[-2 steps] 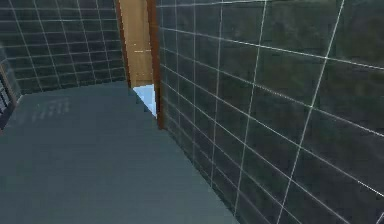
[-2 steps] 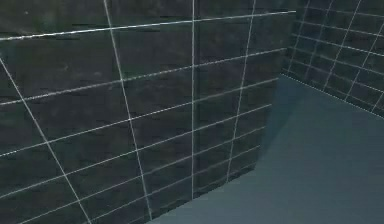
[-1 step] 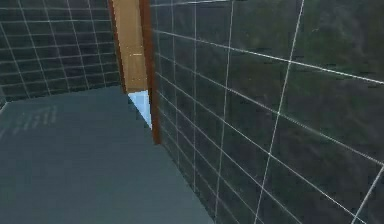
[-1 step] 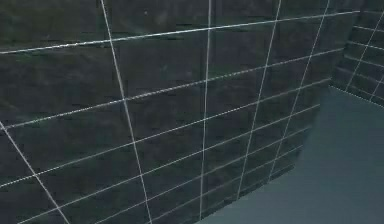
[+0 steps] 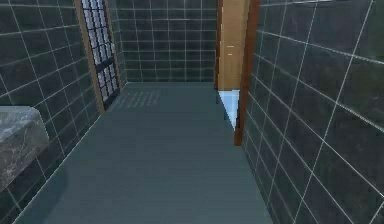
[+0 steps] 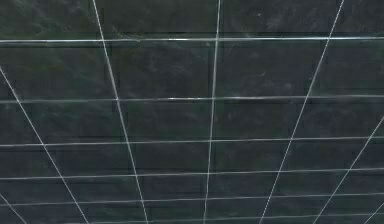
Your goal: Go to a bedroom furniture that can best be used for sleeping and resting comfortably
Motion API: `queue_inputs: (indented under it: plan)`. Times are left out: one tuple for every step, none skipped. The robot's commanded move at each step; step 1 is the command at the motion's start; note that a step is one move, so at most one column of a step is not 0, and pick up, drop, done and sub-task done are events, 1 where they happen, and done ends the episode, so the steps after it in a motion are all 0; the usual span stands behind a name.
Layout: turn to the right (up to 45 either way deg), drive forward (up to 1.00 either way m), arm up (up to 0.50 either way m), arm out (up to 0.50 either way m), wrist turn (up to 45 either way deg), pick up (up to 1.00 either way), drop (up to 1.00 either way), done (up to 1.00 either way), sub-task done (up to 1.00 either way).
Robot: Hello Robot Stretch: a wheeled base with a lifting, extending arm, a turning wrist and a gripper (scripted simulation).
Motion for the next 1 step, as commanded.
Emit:
queue_inputs:
  plan:
    - [0.0, 1.00, 0.00, 0.00, 0.0, 0.00, 0.00, 0.00, 0.00]
